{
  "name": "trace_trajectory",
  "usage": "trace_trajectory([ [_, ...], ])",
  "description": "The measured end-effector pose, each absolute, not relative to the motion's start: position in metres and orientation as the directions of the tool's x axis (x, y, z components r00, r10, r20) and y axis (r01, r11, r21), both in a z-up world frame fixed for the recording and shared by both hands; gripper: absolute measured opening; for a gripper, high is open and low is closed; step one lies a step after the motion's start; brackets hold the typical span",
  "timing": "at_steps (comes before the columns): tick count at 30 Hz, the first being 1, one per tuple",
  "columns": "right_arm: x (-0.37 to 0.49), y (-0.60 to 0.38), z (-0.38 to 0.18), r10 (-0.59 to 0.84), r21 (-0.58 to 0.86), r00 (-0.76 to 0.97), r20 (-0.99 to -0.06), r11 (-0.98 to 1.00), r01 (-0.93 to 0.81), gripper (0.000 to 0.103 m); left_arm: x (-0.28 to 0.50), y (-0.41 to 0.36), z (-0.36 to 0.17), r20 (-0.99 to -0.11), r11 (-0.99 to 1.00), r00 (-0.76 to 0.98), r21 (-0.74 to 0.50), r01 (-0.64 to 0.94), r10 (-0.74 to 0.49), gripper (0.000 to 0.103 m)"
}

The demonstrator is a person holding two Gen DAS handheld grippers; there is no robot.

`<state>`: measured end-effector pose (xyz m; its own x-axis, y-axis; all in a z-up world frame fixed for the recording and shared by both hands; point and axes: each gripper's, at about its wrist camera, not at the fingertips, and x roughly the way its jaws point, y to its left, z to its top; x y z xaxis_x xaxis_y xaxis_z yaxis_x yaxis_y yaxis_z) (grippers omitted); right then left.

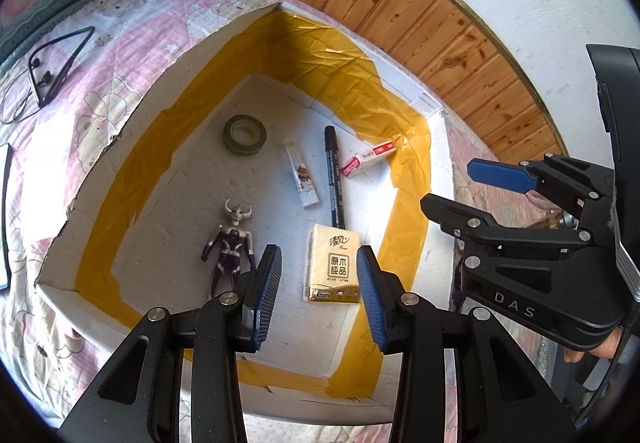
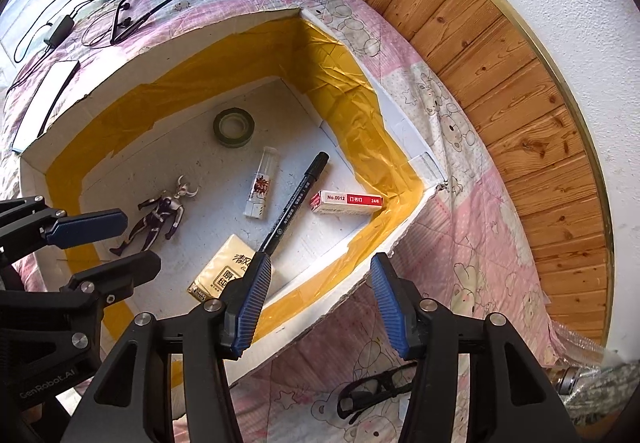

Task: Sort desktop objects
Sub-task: 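Lift both open tools up out of the box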

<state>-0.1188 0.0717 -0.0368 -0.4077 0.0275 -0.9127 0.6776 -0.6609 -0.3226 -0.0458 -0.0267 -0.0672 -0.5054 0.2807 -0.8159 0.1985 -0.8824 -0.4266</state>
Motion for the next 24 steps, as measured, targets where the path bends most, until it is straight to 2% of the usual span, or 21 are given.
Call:
trace_trajectory([
  [20,-0.061,0.092,-0.001,-0.068,-0.282,-0.434,-0.898,-0.669,0.688,0.054,-0.008,-0.020,-0.025,-0.720,-0.928,-0.673,-0.346,0.139,0.168,0.042],
  [24,-0.048,0.097,0.003,-0.097,-0.266,-0.437,-0.894,-0.669,0.694,0.057,-0.001,-0.014,-0.022,-0.712,-0.935,-0.684,-0.331,0.125,0.160,0.042],
])
